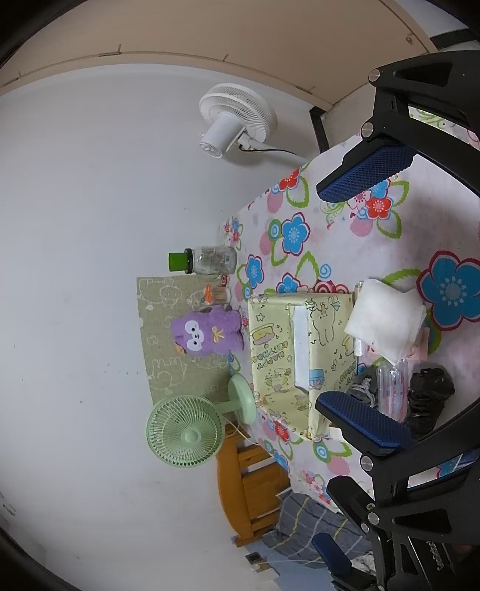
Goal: Organize soft objects
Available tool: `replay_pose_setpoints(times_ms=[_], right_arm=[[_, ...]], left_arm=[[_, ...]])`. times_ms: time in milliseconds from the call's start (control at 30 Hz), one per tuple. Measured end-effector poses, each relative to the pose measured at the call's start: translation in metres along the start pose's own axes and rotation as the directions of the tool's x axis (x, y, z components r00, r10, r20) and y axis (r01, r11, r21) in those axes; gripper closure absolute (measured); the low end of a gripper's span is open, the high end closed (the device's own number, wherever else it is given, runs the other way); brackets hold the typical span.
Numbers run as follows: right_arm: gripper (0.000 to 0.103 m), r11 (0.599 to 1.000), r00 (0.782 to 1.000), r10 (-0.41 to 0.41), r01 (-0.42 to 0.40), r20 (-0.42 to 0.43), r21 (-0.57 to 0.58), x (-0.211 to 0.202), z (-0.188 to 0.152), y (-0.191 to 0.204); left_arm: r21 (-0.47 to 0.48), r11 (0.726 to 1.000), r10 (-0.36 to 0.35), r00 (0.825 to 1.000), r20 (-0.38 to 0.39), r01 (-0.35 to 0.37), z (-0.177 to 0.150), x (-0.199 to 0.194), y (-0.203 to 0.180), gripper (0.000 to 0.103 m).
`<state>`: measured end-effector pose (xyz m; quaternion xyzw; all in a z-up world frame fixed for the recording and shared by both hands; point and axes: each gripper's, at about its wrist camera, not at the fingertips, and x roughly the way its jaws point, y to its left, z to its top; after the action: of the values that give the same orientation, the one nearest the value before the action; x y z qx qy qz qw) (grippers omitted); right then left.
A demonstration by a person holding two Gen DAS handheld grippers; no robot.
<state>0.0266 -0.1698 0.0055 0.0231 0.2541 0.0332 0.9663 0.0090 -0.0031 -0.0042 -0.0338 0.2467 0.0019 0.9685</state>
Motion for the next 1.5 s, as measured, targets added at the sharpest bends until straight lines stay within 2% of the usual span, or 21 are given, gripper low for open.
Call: replay_pose_setpoints(times_ms=[433,1500], right_arm=[[0.0,1.0,1.0,-0.006,0.006,-0.003,0.004,0.0003,0.0016,-0.0018],[0.0,1.0,1.0,-0.017,0.017,0.007,-0.004,-0.0043,0.0068,-0.0023]], left_arm=[[-0.016,1.0,-0.02,1.0,-0.009,0.02,0.0003,0.0025,0.0008,0.002],[-0.005,1.0,0.004,1.0,-0.013,-0.004,0.0038,0.0022,0.0023,0.004]])
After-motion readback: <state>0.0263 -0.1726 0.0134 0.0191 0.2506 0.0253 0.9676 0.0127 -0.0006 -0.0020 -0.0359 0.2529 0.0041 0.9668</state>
